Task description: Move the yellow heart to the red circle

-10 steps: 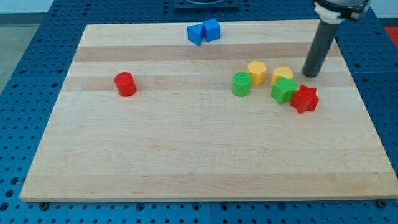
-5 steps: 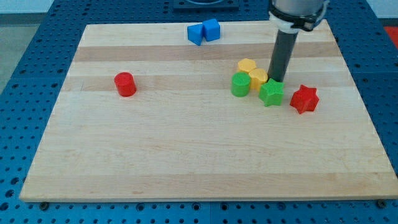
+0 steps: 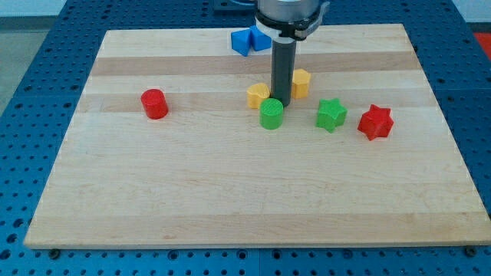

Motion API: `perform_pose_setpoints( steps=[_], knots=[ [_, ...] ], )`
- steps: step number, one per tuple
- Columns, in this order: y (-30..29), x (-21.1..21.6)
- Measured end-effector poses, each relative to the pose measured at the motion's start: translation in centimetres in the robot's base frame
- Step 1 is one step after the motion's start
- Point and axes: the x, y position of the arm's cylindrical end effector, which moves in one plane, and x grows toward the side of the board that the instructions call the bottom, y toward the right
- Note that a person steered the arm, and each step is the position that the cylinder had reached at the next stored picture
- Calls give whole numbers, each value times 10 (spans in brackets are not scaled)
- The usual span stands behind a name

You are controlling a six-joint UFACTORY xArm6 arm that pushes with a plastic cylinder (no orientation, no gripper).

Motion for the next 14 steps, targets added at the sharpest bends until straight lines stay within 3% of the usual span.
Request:
perform_pose_setpoints(
  steps=[7, 9, 12, 14],
  knots=[
    [-10, -10],
    [-78, -10],
    [-125, -13],
    [-175, -43]
  ],
)
